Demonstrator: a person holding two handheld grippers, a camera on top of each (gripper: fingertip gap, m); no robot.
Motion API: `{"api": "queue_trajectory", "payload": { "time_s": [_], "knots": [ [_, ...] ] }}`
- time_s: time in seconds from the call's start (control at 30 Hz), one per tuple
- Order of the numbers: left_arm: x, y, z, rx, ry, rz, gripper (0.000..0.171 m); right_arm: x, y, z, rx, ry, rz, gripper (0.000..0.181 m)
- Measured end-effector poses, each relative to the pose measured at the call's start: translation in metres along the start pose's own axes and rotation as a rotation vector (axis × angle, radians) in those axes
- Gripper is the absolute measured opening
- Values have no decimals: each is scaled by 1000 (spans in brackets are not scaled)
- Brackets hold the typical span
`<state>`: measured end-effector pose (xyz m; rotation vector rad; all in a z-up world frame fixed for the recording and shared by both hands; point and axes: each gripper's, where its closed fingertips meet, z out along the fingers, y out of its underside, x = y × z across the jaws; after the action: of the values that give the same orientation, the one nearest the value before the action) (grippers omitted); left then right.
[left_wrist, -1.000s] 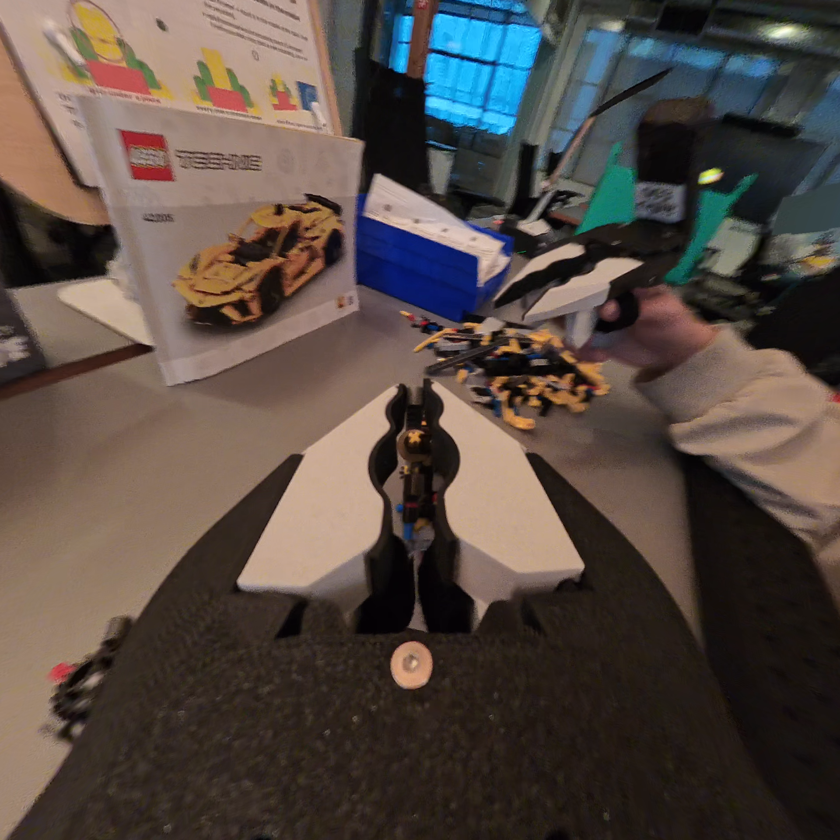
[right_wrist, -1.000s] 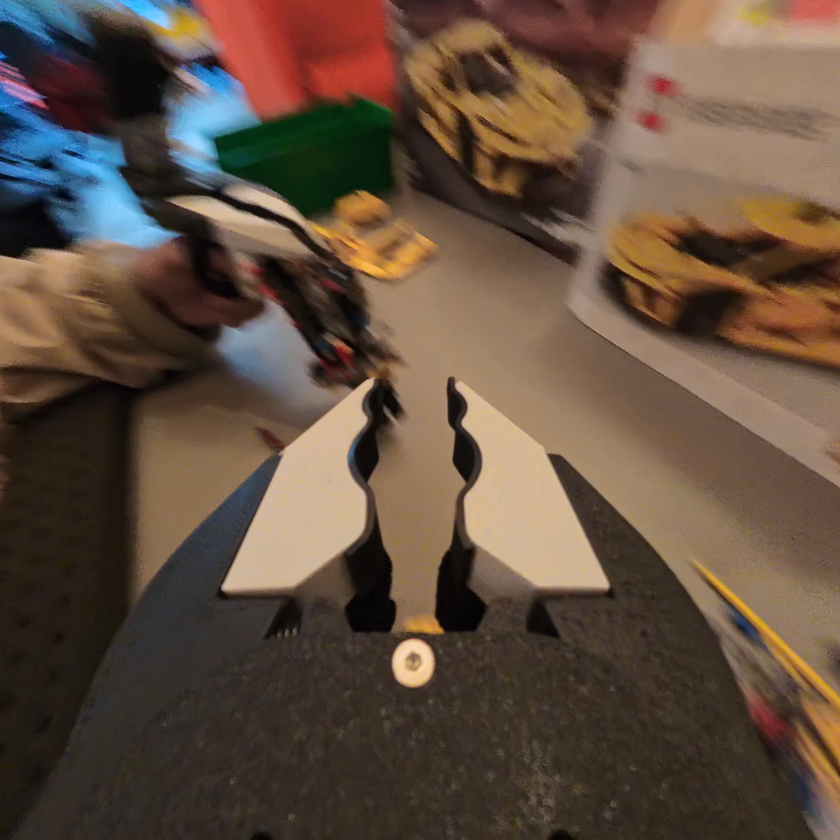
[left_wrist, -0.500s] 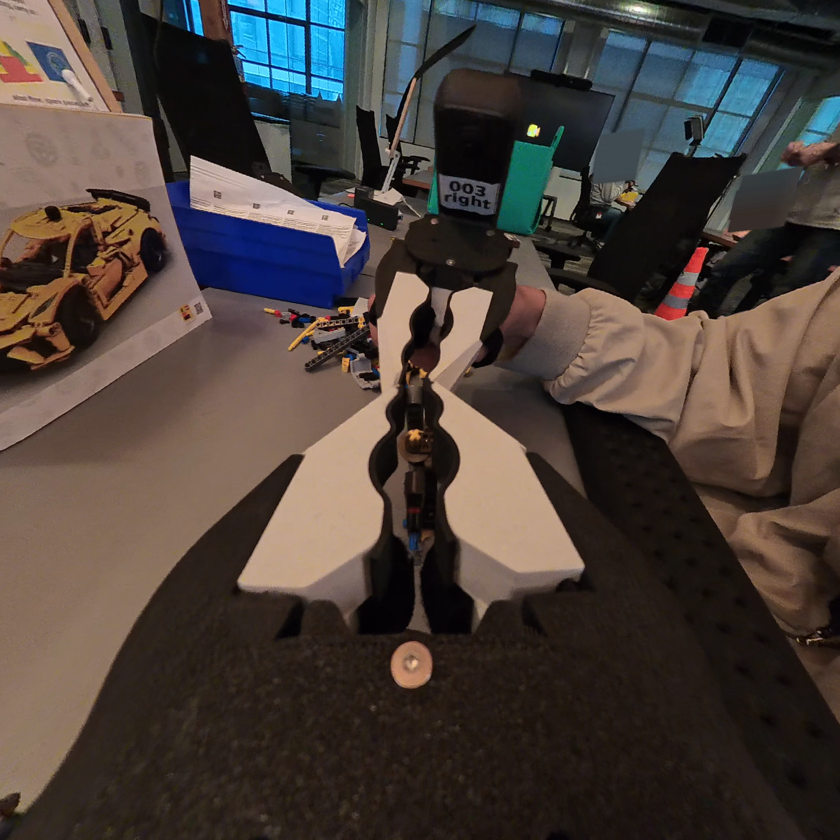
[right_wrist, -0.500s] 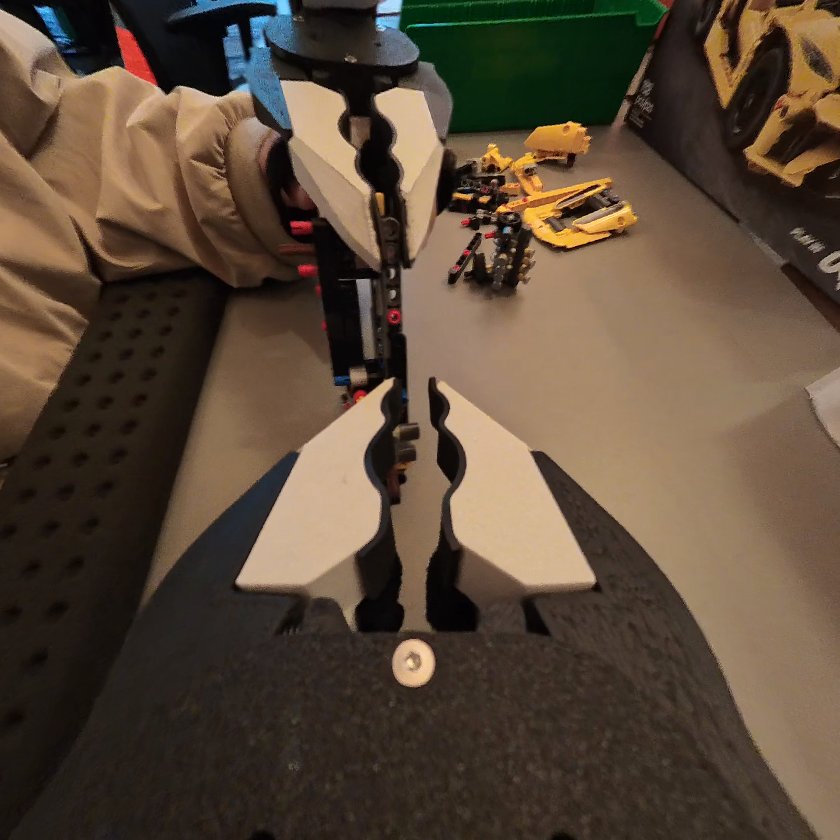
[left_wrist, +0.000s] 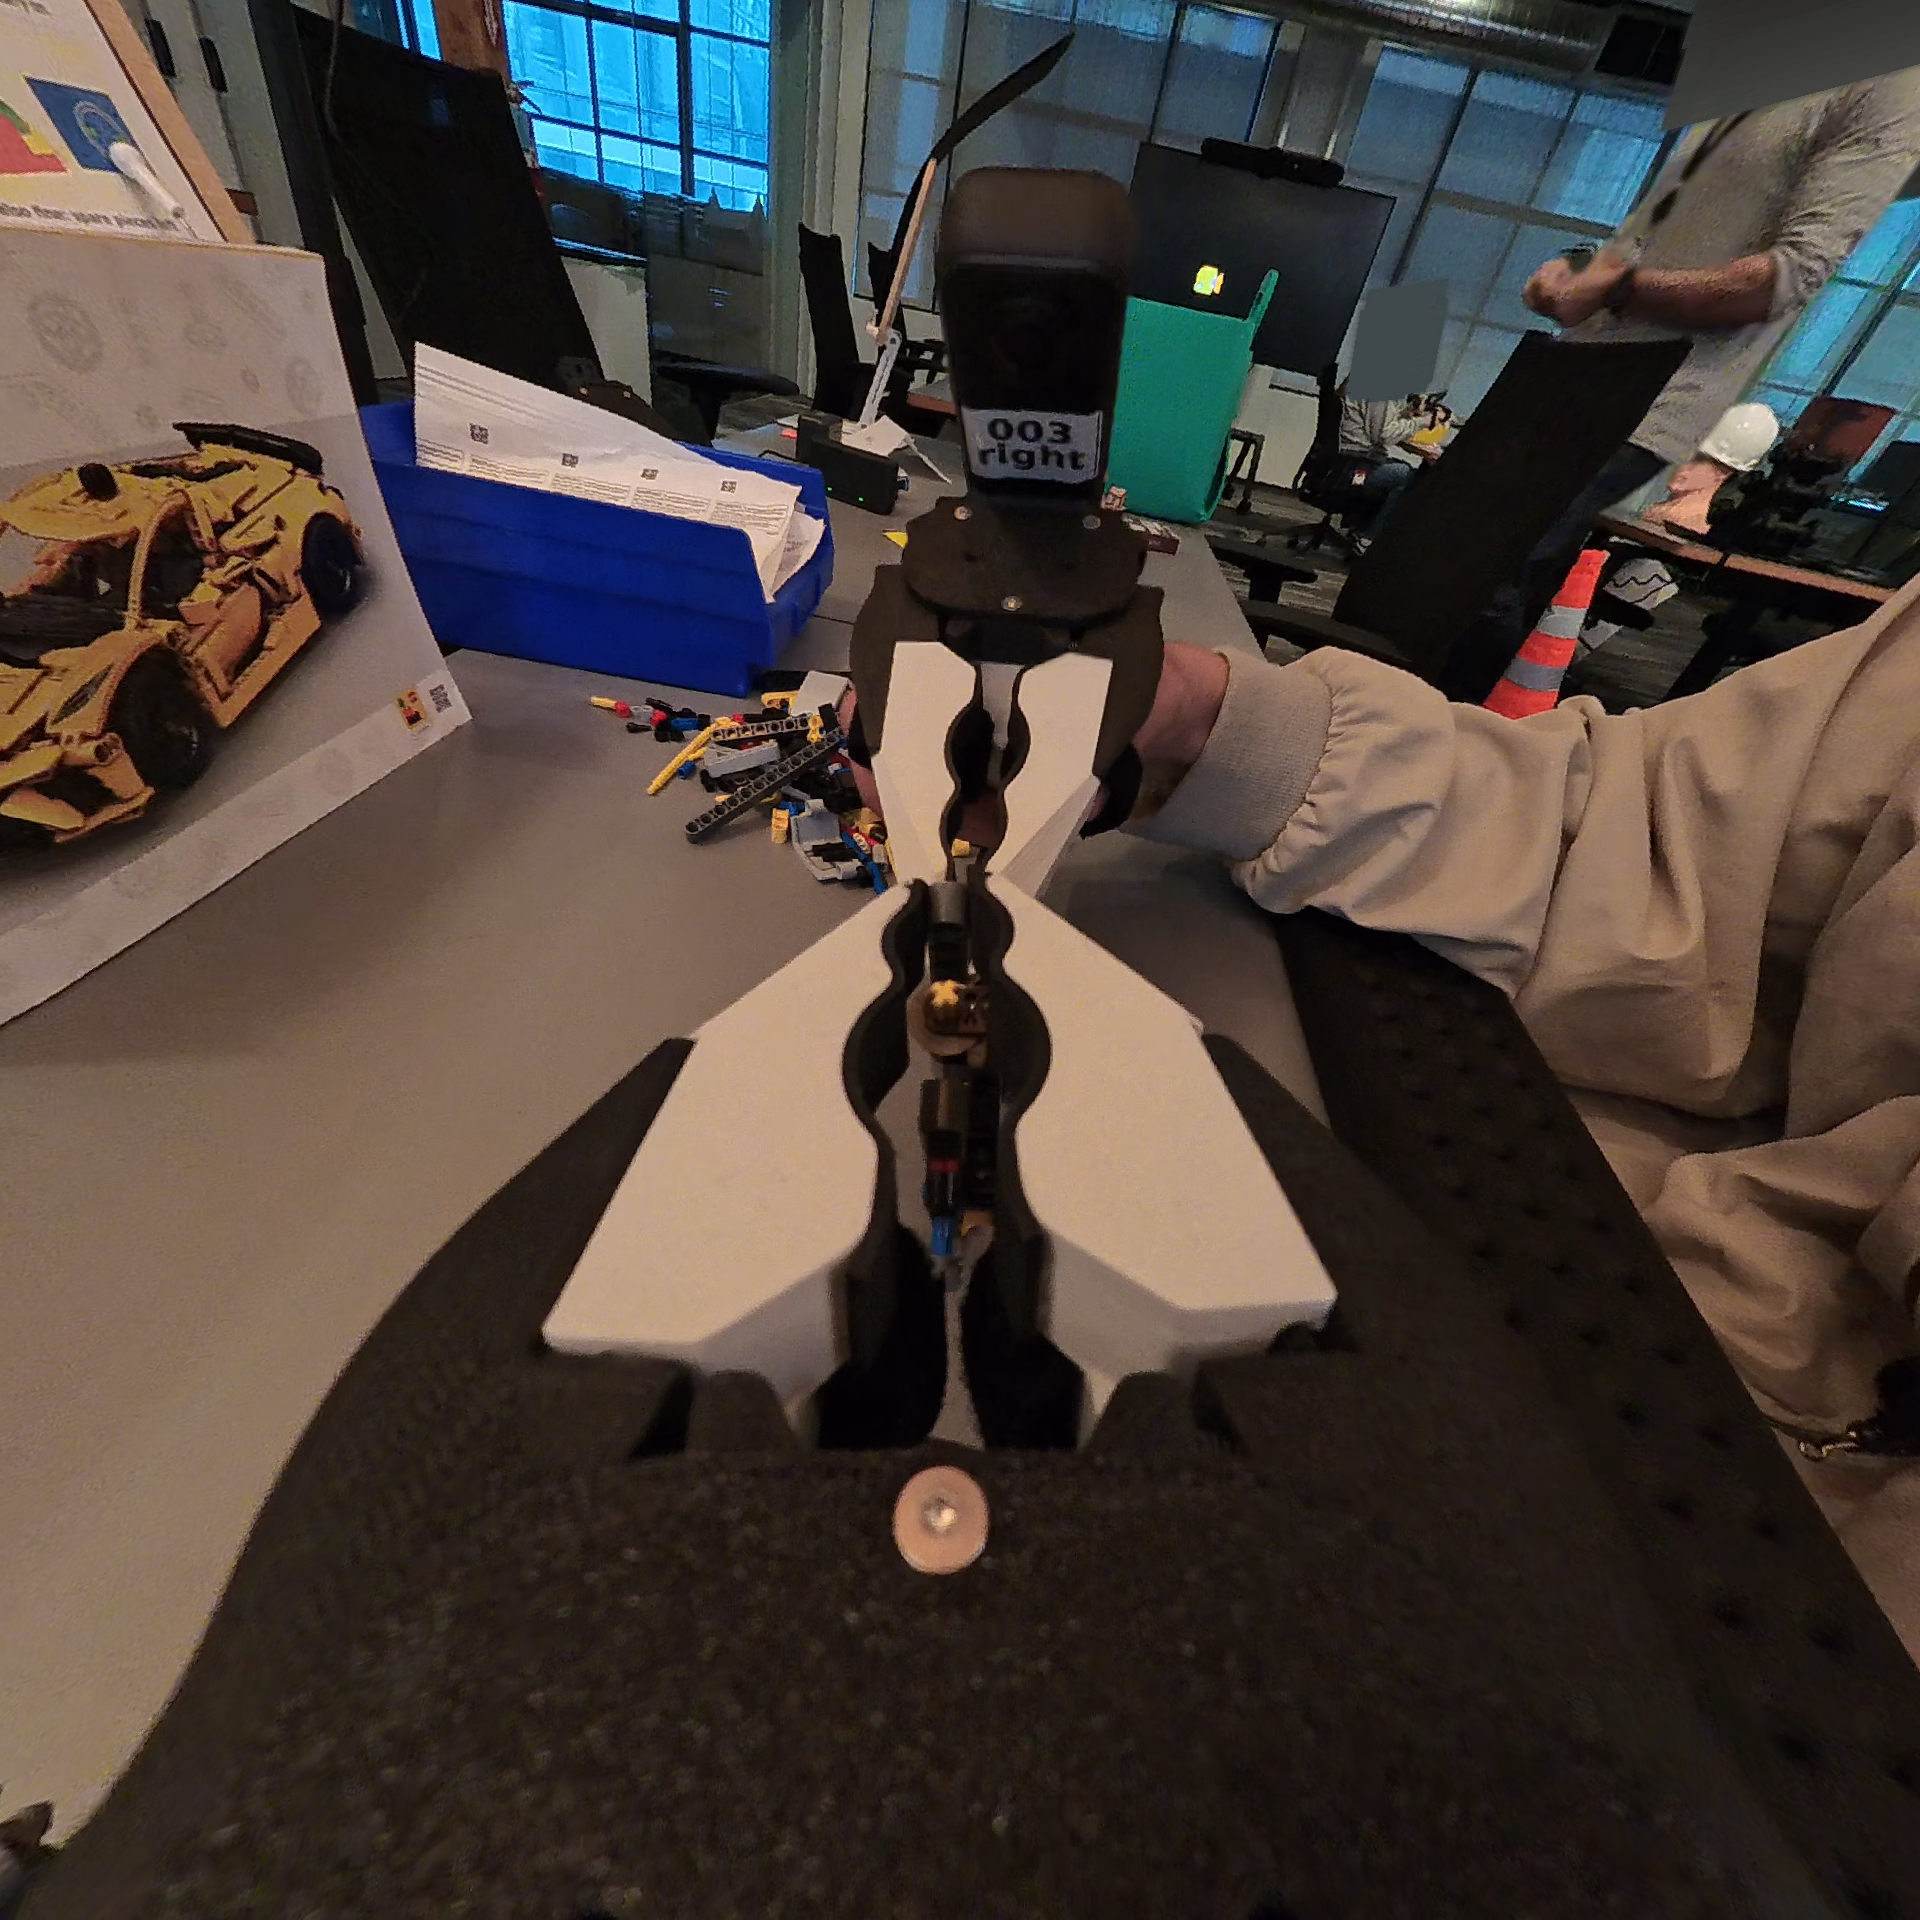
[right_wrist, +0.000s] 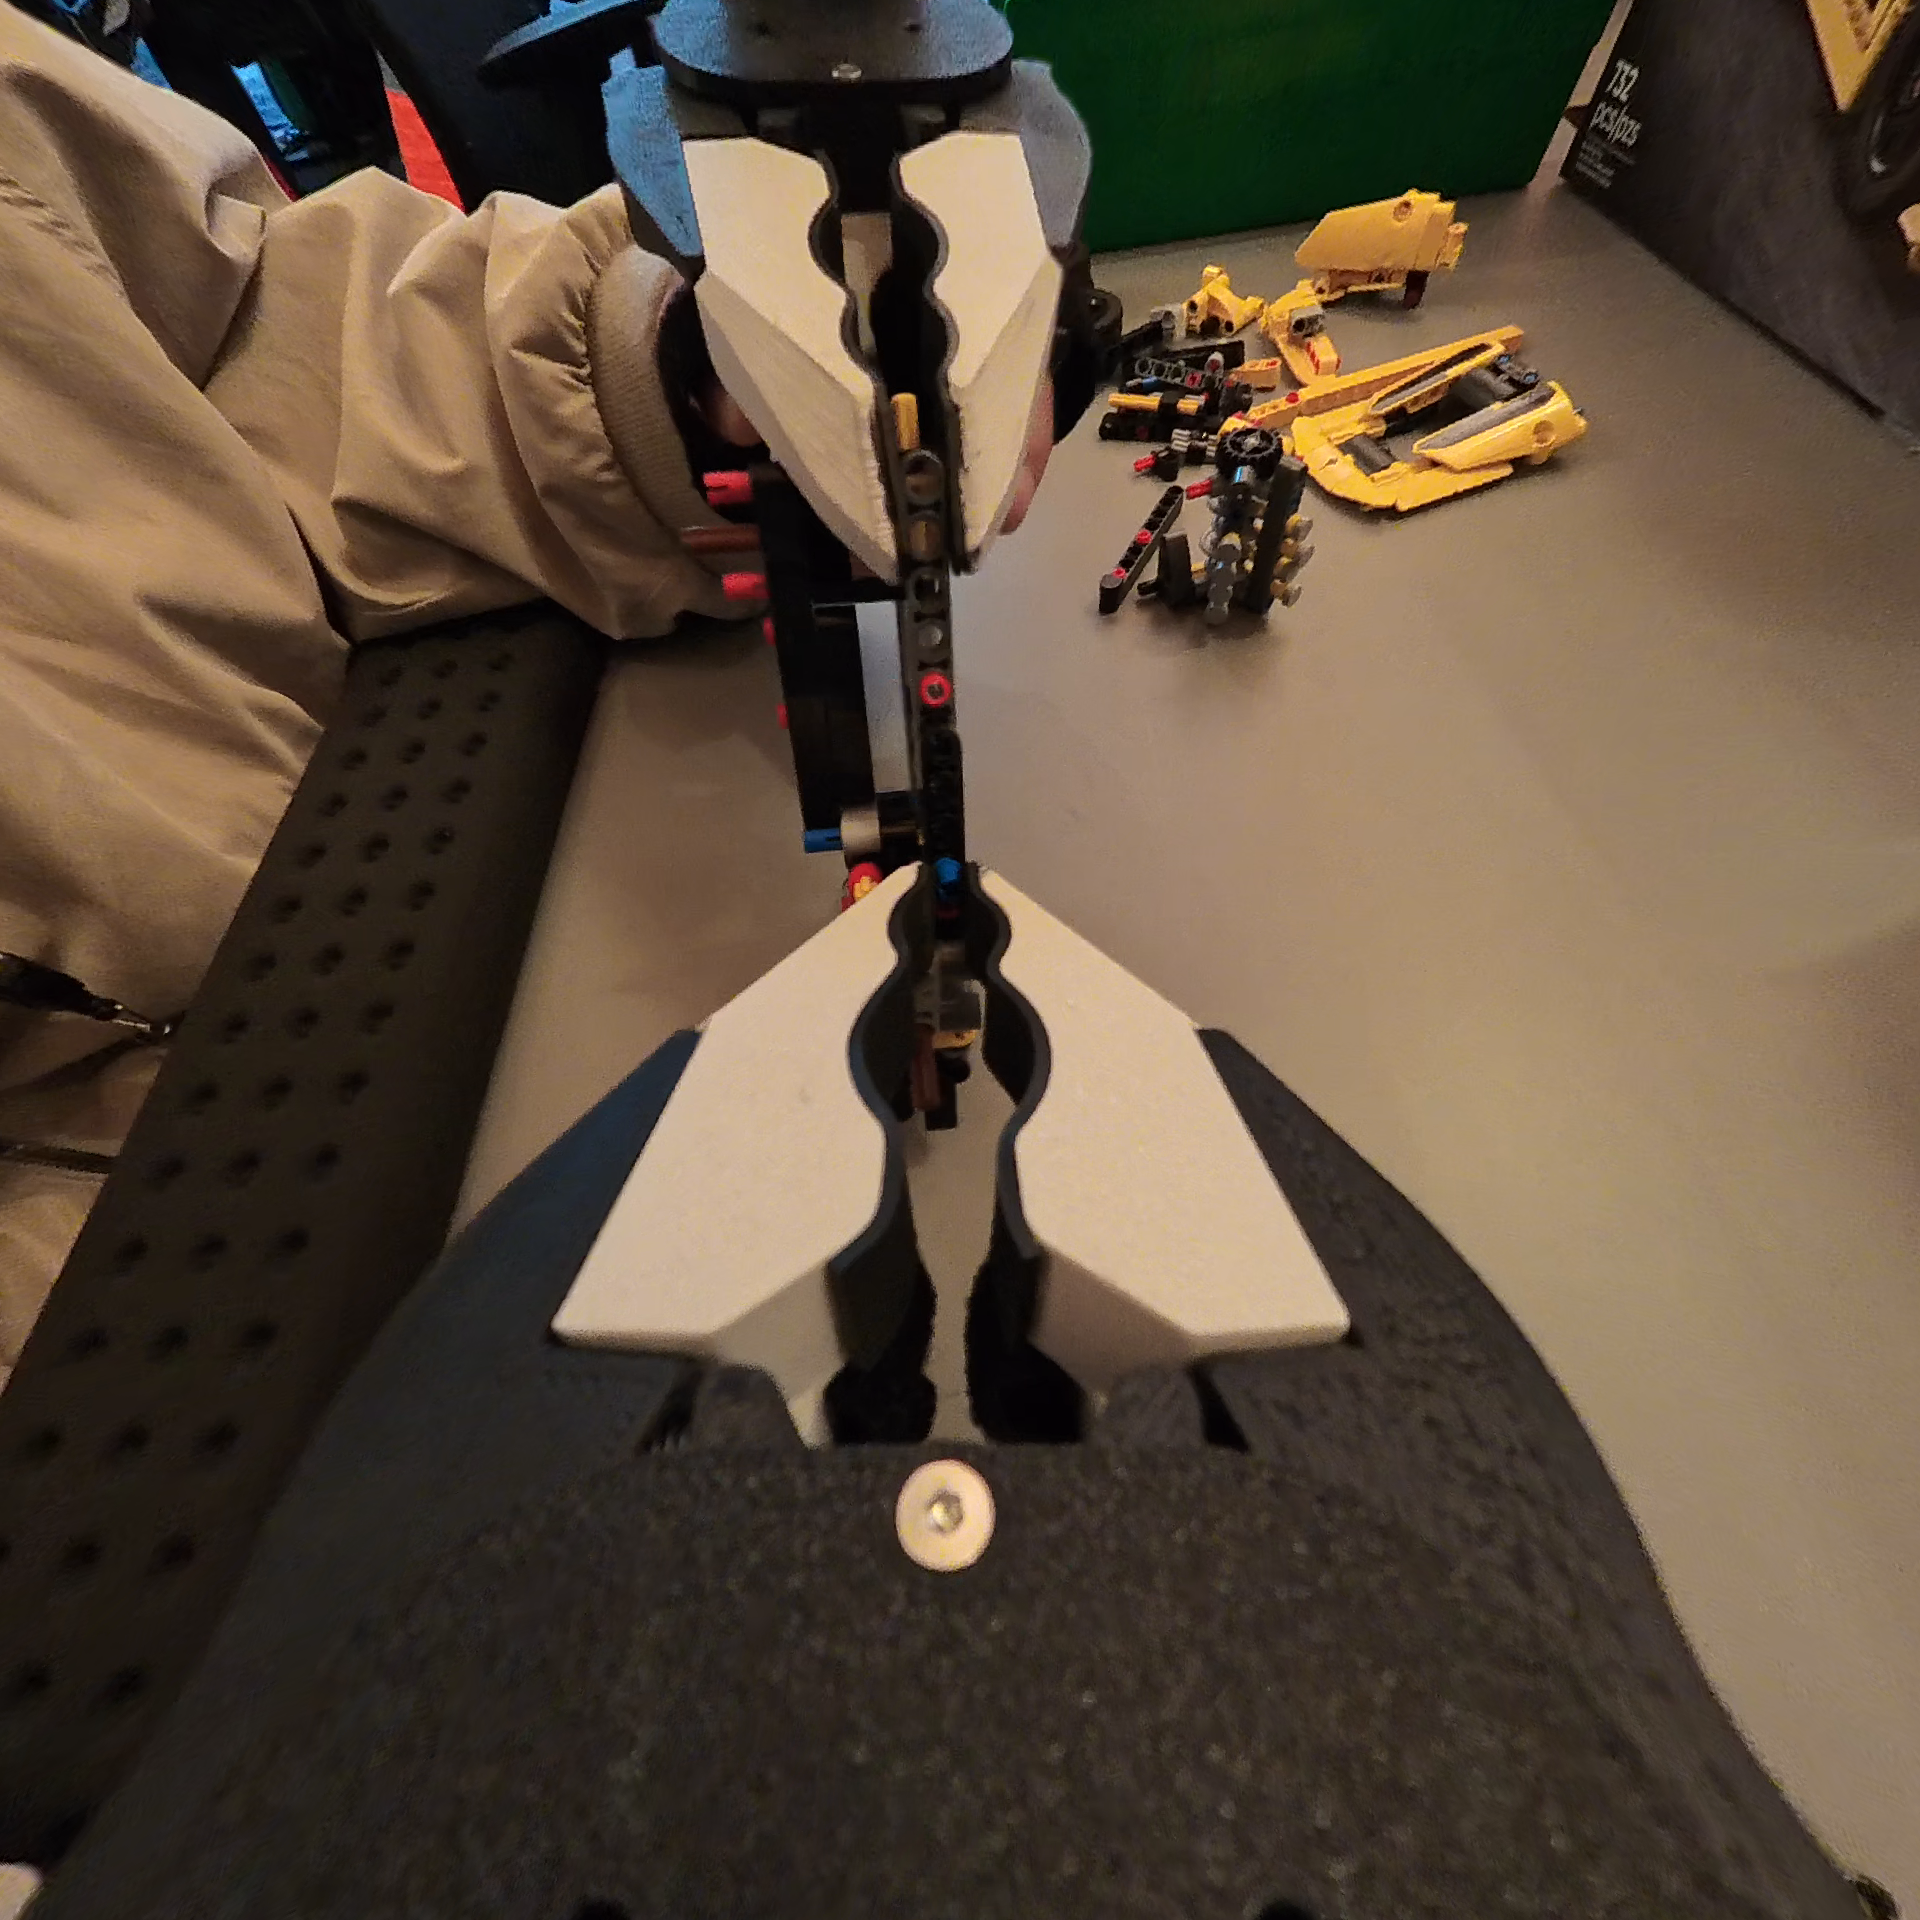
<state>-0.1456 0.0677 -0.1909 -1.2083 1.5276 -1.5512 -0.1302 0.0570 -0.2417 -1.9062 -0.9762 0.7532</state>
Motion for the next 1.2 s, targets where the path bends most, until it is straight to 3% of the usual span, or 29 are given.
{"api": "queue_trajectory", "payload": {
  "time_s": [0.1, 0.17, 0.33, 0.43, 0.53, 0.63, 0.87, 1.0, 1.2],
  "knots": [
    [5, 3, -3, -28, 39, -9, 9, 2, -4, -1, 21, 29, -25, 1],
    [5, 6, -5, -65, 38, 3, 23, 3, -7, -2, -7, 69, -55, 2],
    [0, -4, -14, -80, -64, 176, 29, 11, -4, -1, -297, 329, -248, 2],
    [2, 1, -16, -187, -146, 344, 28, 10, 0, 5, -408, 397, -316, 2],
    [5, 24, -8, -343, -179, 462, 28, 1, -4, 14, -396, 373, -340, 2],
    [7, 41, -2, -426, -161, 476, 28, -4, -5, 16, -399, 366, -368, 2],
    [2, 61, 2, -523, -166, 534, 21, -3, -2, 19, -435, 413, -502, 3],
    [-11, 68, 5, -593, -262, 654, 9, -1, 0, 22, -485, 472, -588, 3],
    [-15, 66, 12, -554, -293, 621, 8, 3, -1, 16, -480, 522, -640, 2]
  ]
}}
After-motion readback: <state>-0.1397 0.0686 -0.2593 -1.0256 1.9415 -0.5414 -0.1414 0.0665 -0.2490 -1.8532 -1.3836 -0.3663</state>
